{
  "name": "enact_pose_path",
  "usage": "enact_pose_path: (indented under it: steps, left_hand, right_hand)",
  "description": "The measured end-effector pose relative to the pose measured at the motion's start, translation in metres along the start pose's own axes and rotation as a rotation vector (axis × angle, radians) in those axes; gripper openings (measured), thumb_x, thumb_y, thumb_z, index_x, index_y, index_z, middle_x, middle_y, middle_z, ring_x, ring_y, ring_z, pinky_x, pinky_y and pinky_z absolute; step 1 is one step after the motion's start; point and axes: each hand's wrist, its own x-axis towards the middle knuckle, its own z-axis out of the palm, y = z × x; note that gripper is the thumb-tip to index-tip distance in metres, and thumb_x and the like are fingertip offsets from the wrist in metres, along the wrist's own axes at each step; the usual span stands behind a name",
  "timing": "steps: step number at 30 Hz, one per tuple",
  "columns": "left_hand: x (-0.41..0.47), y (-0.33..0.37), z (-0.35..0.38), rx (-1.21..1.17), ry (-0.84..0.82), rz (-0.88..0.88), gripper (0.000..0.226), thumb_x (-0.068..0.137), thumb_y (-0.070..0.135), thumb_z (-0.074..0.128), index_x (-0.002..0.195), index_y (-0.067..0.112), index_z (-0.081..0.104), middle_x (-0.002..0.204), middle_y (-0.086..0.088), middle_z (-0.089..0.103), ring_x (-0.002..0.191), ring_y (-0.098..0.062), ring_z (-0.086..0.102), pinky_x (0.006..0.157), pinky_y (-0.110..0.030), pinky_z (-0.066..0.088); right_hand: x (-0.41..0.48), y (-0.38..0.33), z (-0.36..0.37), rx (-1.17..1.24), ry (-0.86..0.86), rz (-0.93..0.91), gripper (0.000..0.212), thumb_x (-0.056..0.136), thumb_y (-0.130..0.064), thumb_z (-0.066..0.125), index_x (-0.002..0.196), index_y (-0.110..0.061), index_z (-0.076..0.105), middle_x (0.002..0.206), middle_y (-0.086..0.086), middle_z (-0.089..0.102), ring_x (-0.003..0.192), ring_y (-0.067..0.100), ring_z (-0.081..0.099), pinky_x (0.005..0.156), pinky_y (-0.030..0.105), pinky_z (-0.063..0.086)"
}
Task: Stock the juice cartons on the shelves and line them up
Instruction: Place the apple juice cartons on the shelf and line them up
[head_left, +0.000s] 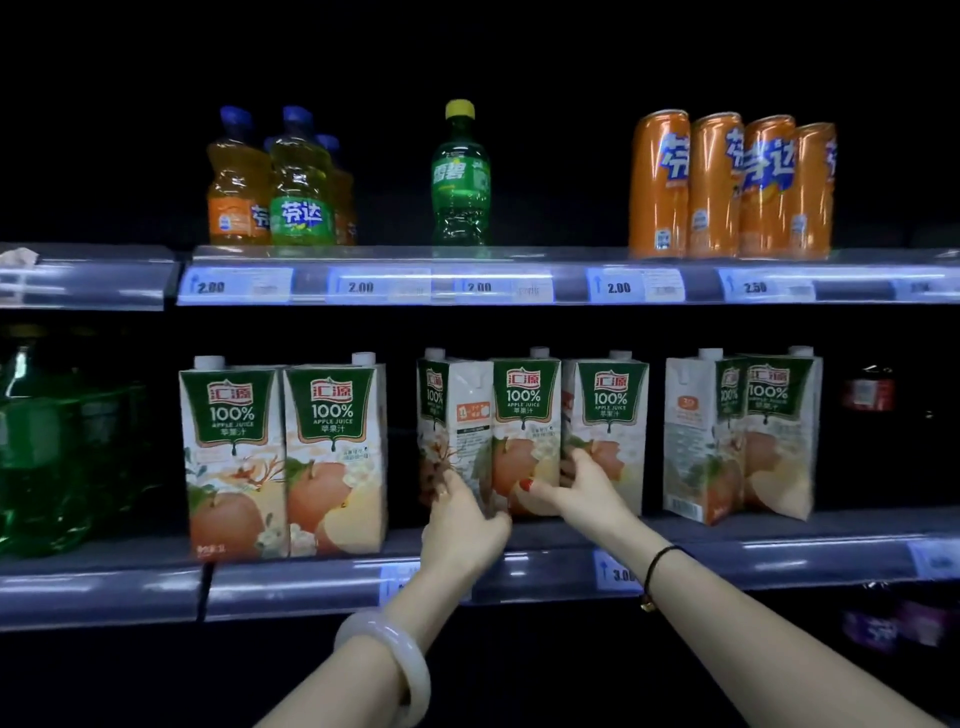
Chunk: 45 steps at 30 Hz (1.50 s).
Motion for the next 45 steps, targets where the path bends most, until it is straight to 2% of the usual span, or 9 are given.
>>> enact_pose_path:
  steps: [7, 12, 14, 20, 23, 28, 35, 42, 45]
  left_hand:
    - [-0.005, 0.008, 0.01, 0.042, -0.078, -0.005, 0.09, 0.078, 0.021, 0.054, 0.148, 0.005, -0.002, 0.154, -0.018, 0.018, 0.139, -0.031, 0.026, 0.111, -0.039, 0.03]
    - [-0.004, 0.001, -0.003, -0.061, 0.082, 0.01, 0.048, 0.077, 0.045, 0.059, 0.118, 0.022, 0.053, 0.114, -0.005, 0.065, 0.106, -0.029, 0.059, 0.09, -0.037, 0.048]
    - [-0.001, -0.001, -0.009, -0.147, 0.175, -0.011, 0.053, 0.072, 0.057, 0.063, 0.109, 0.019, 0.06, 0.103, -0.002, 0.068, 0.098, -0.026, 0.061, 0.083, -0.033, 0.048]
    - [0.027, -0.004, -0.016, -0.309, 0.186, -0.076, 0.07, 0.071, 0.045, 0.076, 0.12, 0.006, 0.046, 0.125, -0.013, 0.056, 0.115, -0.028, 0.053, 0.09, -0.029, 0.04]
    - [0.043, -0.006, -0.02, -0.412, 0.114, -0.11, 0.055, 0.075, 0.039, 0.074, 0.115, 0.013, 0.046, 0.123, -0.012, 0.059, 0.111, -0.025, 0.056, 0.085, -0.025, 0.039]
    - [0.058, -0.02, -0.016, -0.443, 0.085, -0.145, 0.072, 0.076, 0.044, 0.072, 0.129, 0.007, 0.041, 0.125, -0.011, 0.058, 0.114, -0.026, 0.056, 0.094, -0.031, 0.044]
    - [0.06, -0.025, -0.014, -0.29, 0.216, -0.095, 0.079, 0.061, 0.052, 0.08, 0.109, 0.002, 0.041, 0.11, -0.014, 0.063, 0.101, -0.029, 0.061, 0.08, -0.031, 0.049]
    - [0.054, -0.024, -0.01, -0.362, 0.182, -0.04, 0.079, 0.052, 0.034, 0.09, 0.11, 0.011, 0.041, 0.101, 0.0, 0.058, 0.094, -0.017, 0.057, 0.078, -0.024, 0.042]
    - [0.05, -0.024, -0.01, -0.372, 0.219, -0.019, 0.086, 0.048, 0.036, 0.091, 0.114, 0.01, 0.043, 0.099, 0.004, 0.056, 0.09, -0.012, 0.054, 0.077, -0.023, 0.041]
  right_hand:
    - [0.009, 0.006, 0.002, -0.022, 0.001, 0.037, 0.059, 0.078, -0.023, 0.072, 0.126, -0.01, 0.04, 0.112, 0.001, 0.054, 0.098, 0.014, 0.052, 0.089, 0.03, 0.044]
    - [0.011, 0.011, -0.005, 0.023, -0.029, 0.051, 0.072, 0.08, -0.022, 0.073, 0.137, -0.005, 0.033, 0.135, 0.008, 0.049, 0.109, 0.014, 0.048, 0.095, 0.03, 0.04]
    - [0.01, 0.012, -0.007, 0.024, -0.04, 0.047, 0.073, 0.08, -0.026, 0.072, 0.138, -0.005, 0.033, 0.139, 0.009, 0.047, 0.115, 0.017, 0.048, 0.098, 0.031, 0.039]
    - [0.014, 0.018, -0.012, 0.027, -0.033, 0.063, 0.071, 0.086, -0.029, 0.066, 0.141, -0.005, 0.029, 0.148, 0.009, 0.037, 0.135, 0.022, 0.036, 0.108, 0.034, 0.03]
    - [0.02, 0.018, -0.011, 0.082, -0.045, 0.09, 0.065, 0.087, -0.03, 0.064, 0.139, -0.007, 0.033, 0.142, 0.005, 0.045, 0.116, 0.012, 0.044, 0.096, 0.026, 0.033]
    - [0.031, 0.019, -0.005, 0.201, -0.046, 0.182, 0.059, 0.087, -0.026, 0.065, 0.135, -0.003, 0.041, 0.133, 0.009, 0.053, 0.116, 0.02, 0.052, 0.101, 0.034, 0.041]
    - [0.036, 0.015, -0.009, 0.083, -0.009, 0.107, 0.038, 0.085, -0.021, 0.067, 0.118, -0.004, 0.058, 0.097, 0.002, 0.066, 0.089, 0.015, 0.061, 0.077, 0.025, 0.046]
    - [0.048, 0.016, 0.0, -0.032, 0.038, 0.141, 0.032, 0.086, -0.02, 0.065, 0.115, -0.006, 0.056, 0.105, 0.01, 0.063, 0.089, 0.023, 0.06, 0.079, 0.028, 0.045]
    - [0.054, 0.018, 0.004, 0.005, 0.088, 0.144, 0.053, 0.084, -0.025, 0.069, 0.13, -0.007, 0.049, 0.124, 0.013, 0.059, 0.113, 0.03, 0.057, 0.095, 0.03, 0.042]
